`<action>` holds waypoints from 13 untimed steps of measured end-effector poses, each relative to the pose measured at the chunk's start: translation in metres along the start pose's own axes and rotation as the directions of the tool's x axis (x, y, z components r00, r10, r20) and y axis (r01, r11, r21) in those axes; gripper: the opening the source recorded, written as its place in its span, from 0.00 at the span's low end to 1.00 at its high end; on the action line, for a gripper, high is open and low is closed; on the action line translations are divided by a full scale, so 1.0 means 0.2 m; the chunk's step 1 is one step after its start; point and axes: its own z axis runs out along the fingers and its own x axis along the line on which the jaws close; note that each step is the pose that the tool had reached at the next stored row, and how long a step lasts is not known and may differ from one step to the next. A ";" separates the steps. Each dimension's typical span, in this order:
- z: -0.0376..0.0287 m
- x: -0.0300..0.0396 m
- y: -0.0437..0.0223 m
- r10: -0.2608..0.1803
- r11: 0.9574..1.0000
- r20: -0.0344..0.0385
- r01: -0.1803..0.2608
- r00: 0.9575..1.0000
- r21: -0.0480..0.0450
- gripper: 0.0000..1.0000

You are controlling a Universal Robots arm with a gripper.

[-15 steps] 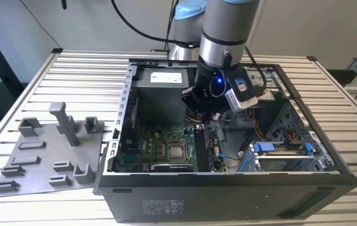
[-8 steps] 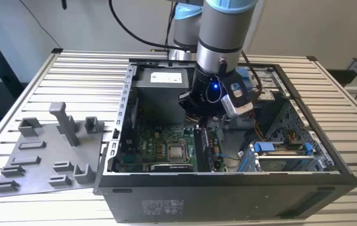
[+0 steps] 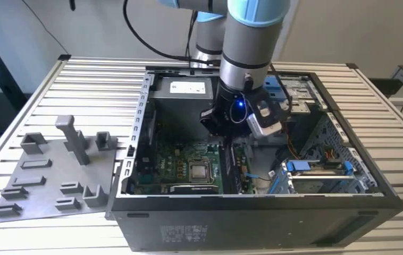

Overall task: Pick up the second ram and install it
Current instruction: 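Insert the second ram into the second slot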

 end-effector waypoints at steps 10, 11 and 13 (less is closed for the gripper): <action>0.074 -0.003 -0.050 -0.002 1.000 -0.006 0.002 1.000 0.000 0.15; 0.076 -0.003 -0.050 -0.002 1.000 -0.006 0.002 1.000 0.002 0.15; 0.078 -0.003 -0.055 -0.002 1.000 -0.006 0.002 1.000 0.006 0.15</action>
